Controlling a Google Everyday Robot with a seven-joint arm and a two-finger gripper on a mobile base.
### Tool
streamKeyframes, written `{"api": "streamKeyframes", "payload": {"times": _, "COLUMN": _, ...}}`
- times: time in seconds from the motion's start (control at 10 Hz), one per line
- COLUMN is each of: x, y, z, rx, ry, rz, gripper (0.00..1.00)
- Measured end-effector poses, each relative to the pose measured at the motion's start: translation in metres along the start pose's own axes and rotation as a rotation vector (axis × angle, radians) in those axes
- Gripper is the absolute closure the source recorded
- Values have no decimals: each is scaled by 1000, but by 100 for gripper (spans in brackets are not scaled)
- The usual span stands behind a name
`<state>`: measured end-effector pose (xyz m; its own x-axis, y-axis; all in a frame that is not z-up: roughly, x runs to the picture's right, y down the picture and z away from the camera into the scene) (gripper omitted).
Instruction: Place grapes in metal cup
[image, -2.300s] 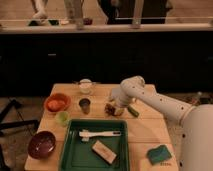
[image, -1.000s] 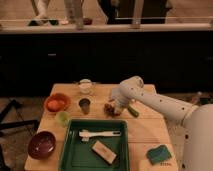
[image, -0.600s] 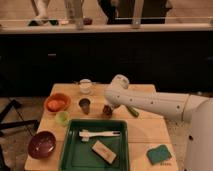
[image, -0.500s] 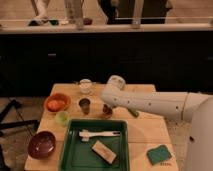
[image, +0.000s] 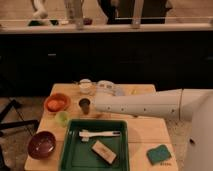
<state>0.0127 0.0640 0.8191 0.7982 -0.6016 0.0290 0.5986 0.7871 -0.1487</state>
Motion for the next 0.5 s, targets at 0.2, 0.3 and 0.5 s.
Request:
{"api": "streamKeyframes", "payload": {"times": 0.2, "x": -1, "y": -8, "z": -2, "rx": 3, "ry": 12, "rz": -6, "gripper": 100}}
{"api": "streamKeyframes", "payload": {"times": 0.3, "x": 0, "y": -8, "z": -2, "rx": 2, "ry": 12, "rz": -6, "gripper": 100}}
{"api": "streamKeyframes", "payload": {"times": 0.5, "x": 1, "y": -7, "z": -2, "rx": 0, "ry": 14, "rz": -3, "gripper": 100}}
